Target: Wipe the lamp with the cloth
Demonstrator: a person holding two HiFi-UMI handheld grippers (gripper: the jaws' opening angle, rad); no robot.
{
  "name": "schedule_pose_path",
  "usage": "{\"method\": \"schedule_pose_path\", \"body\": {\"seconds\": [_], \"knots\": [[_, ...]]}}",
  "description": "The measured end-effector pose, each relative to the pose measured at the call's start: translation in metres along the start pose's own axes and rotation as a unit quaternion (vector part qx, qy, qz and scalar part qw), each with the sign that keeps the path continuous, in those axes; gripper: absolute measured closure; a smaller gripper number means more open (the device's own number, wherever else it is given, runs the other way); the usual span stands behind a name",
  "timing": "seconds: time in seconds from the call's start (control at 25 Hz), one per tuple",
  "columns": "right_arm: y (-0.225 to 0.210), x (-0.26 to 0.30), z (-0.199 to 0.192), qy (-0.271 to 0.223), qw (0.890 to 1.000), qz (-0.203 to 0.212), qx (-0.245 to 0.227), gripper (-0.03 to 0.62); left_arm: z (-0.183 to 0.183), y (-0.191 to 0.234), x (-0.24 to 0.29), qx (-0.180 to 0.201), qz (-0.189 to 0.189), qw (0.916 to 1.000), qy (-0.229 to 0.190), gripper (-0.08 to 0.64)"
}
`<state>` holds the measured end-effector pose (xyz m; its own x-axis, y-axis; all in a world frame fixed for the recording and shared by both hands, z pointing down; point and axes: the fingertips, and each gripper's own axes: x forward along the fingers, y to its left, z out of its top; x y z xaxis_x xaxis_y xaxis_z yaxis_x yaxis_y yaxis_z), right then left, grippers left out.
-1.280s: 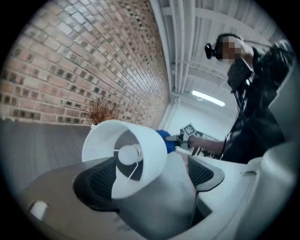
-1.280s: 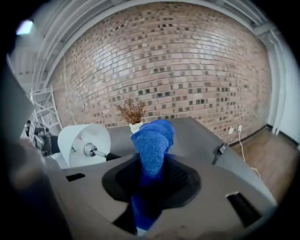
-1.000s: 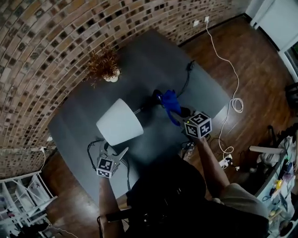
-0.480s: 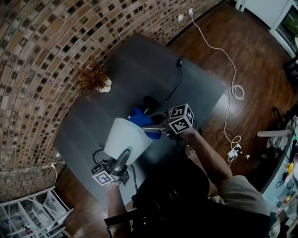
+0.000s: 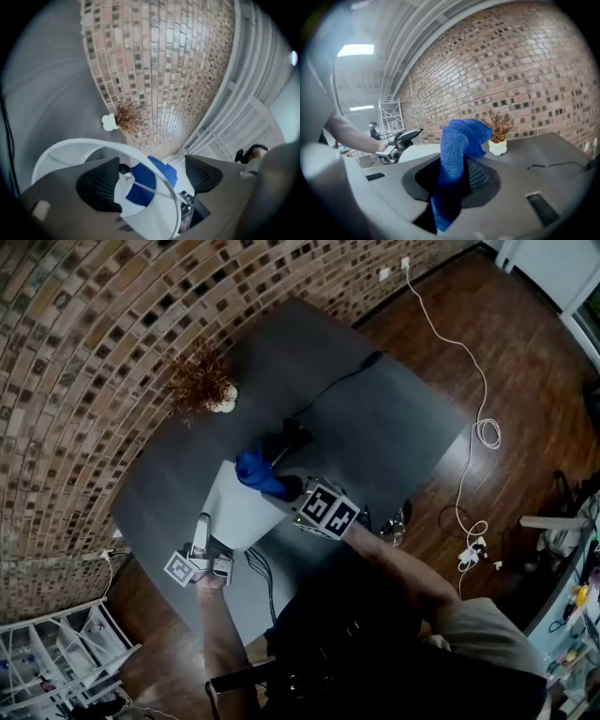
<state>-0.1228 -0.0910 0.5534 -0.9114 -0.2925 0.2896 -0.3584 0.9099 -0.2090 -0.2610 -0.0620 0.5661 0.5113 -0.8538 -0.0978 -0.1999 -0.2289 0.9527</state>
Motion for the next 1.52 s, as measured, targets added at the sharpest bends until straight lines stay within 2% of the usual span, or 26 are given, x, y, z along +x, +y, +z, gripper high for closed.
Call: {"method": "schedule_pose_path", "body": {"seconds": [0.04, 0.08, 0.16, 0.24, 0.28, 0.32, 0.36, 0.44, 0.48, 0.52, 0.6, 0.68, 0.72, 0.8, 0.92, 1.0, 1.04, 1.16, 1.2, 1.28, 1.32, 1.36, 1.4, 1.44, 1.52], "knots": [[-0.002, 0.009, 0.000, -0.002, 1.000, -0.016, -0.006, 0.495, -0.005, 0.002, -0.007, 0.037, 0.010, 0.9990, 0.022, 0.110], [-0.006, 0.017, 0.002, -0.005, 1.000, -0.024, 0.000, 0.495, -0.014, 0.004, -0.014, 0.074, 0.024, 0.9961, 0.041, 0.107], [-0.011, 0.029, 0.009, -0.010, 1.000, -0.021, 0.015, 0.495, -0.033, 0.004, -0.028, 0.160, 0.053, 0.9836, 0.065, 0.122], [-0.015, 0.039, 0.016, -0.023, 0.999, -0.005, 0.027, 0.495, -0.050, 0.004, -0.031, 0.260, 0.079, 0.9585, 0.086, 0.206], [-0.022, 0.041, 0.020, -0.040, 0.998, 0.001, 0.046, 0.495, -0.055, 0.007, -0.030, 0.298, 0.093, 0.9450, 0.096, 0.301], [-0.037, 0.037, 0.021, -0.066, 0.995, -0.006, 0.078, 0.495, -0.054, 0.009, -0.026, 0.320, 0.104, 0.9361, 0.103, 0.383], [-0.062, 0.027, 0.020, -0.093, 0.987, -0.035, 0.123, 0.495, -0.050, 0.008, -0.022, 0.327, 0.112, 0.9326, 0.102, 0.398], [-0.118, 0.003, 0.005, -0.125, 0.964, -0.122, 0.201, 0.495, -0.033, 0.004, -0.014, 0.318, 0.120, 0.9364, 0.087, 0.431], [-0.134, -0.002, -0.004, -0.121, 0.958, -0.143, 0.215, 0.495, -0.025, 0.001, -0.010, 0.303, 0.116, 0.9425, 0.079, 0.443], [-0.137, 0.003, -0.011, -0.106, 0.962, -0.138, 0.210, 0.495, -0.019, -0.001, -0.006, 0.285, 0.107, 0.9494, 0.076, 0.466], [-0.113, 0.035, -0.019, -0.065, 0.980, -0.072, 0.175, 0.495, -0.016, -0.008, 0.002, 0.263, 0.086, 0.9571, 0.085, 0.497], [-0.081, 0.077, -0.030, -0.020, 0.988, 0.009, 0.155, 0.495, -0.015, -0.008, 0.004, 0.266, 0.085, 0.9555, 0.095, 0.518], [-0.074, 0.094, -0.041, 0.004, 0.988, 0.031, 0.150, 0.495, -0.014, -0.005, 0.002, 0.267, 0.091, 0.9545, 0.096, 0.516], [-0.080, 0.110, -0.062, 0.040, 0.990, 0.027, 0.130, 0.495, -0.011, -0.004, 0.001, 0.267, 0.095, 0.9547, 0.090, 0.511], [-0.118, 0.093, -0.063, 0.051, 0.994, -0.041, 0.090, 0.495, -0.011, -0.012, 0.011, 0.264, 0.087, 0.9566, 0.087, 0.523], [-0.162, 0.074, -0.066, 0.064, 0.988, -0.109, 0.091, 0.495, -0.010, -0.007, 0.011, 0.260, 0.095, 0.9566, 0.091, 0.525], [-0.183, 0.066, -0.070, 0.070, 0.985, -0.130, 0.093, 0.495, -0.009, -0.005, 0.010, 0.259, 0.098, 0.9564, 0.094, 0.525], [-0.217, 0.047, -0.067, 0.085, 0.983, -0.153, 0.062, 0.494, -0.009, -0.003, 0.009, 0.260, 0.103, 0.9547, 0.101, 0.526], [-0.228, 0.034, -0.061, 0.094, 0.977, -0.186, 0.047, 0.494, -0.011, -0.004, 0.011, 0.258, 0.102, 0.9552, 0.103, 0.526], [-0.259, -0.005, -0.046, 0.098, 0.951, -0.289, 0.038, 0.492, -0.013, -0.007, 0.017, 0.250, 0.095, 0.9582, 0.102, 0.529], [-0.270, -0.022, -0.036, 0.084, 0.941, -0.326, 0.045, 0.492, -0.014, -0.008, 0.019, 0.246, 0.092, 0.9596, 0.101, 0.529], [-0.273, -0.032, -0.025, 0.064, 0.937, -0.340, 0.052, 0.494, -0.015, -0.008, 0.019, 0.243, 0.091, 0.9603, 0.102, 0.531], [-0.267, -0.033, -0.014, 0.048, 0.940, -0.334, 0.049, 0.494, -0.016, -0.008, 0.018, 0.243, 0.091, 0.9602, 0.104, 0.531], [-0.252, -0.022, -0.004, 0.042, 0.950, -0.309, 0.031, 0.492, -0.016, -0.007, 0.016, 0.243, 0.092, 0.9599, 0.106, 0.531], [-0.206, 0.020, 0.002, 0.062, 0.972, -0.222, -0.046, 0.492, -0.018, -0.007, 0.014, 0.238, 0.093, 0.9608, 0.106, 0.530]]}}
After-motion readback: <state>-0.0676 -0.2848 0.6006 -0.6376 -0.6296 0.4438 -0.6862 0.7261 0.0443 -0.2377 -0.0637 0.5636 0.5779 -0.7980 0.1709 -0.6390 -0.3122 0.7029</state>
